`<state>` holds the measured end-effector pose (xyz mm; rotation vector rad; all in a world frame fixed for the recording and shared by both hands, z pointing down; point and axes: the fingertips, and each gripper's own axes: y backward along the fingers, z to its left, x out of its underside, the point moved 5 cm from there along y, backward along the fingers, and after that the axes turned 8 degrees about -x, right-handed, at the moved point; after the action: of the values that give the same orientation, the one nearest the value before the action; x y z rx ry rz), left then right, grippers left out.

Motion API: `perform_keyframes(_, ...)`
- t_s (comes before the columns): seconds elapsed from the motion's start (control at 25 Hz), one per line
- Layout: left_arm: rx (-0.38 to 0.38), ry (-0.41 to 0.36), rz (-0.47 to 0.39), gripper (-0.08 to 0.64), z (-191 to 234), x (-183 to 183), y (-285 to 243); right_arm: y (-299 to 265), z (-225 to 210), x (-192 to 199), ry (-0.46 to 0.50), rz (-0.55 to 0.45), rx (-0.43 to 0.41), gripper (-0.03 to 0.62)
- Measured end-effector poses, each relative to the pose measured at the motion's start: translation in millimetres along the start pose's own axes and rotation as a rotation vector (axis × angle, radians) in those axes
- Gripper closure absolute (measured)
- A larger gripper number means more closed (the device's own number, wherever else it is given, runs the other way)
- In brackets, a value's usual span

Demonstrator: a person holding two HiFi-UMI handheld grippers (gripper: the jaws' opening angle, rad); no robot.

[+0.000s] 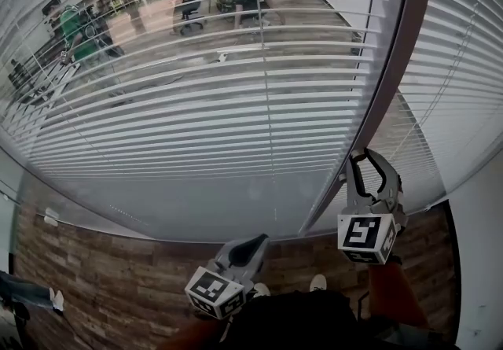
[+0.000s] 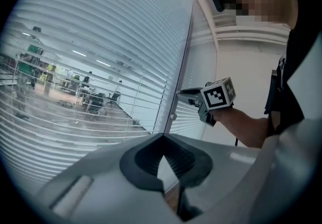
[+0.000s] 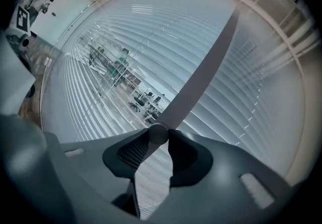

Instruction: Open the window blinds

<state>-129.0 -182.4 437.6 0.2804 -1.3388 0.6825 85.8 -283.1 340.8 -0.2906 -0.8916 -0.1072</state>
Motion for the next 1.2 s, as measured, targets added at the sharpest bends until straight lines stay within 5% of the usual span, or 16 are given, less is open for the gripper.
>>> perform_keyframes(0.48,0.002,0.007,-0.006,0.558,-0.4,0.1,0.4,-1.2,2.7,1.3,0.171,0.030,0.016,0.445)
perform_keyframes(0.68,0.000,0.005,-0.004,0.558,-0.2,1.1,1.8,-0.8,4.0,2.3,0.153,0.027,0.021,0.443)
perform_keyframes(0.84,0.011,0.005,-0.001,0.558,-0.7,4.4,1.5,0.5,-1.0,-2.0,0.043,-0.025,-0.007,0.432)
perform_keyframes(1.2,0.004,0.000,-0.004,0.558,-1.7,0.1,2.5,11.4,-14.8,0.0,-0.453,-0.187,-0.157,0.411)
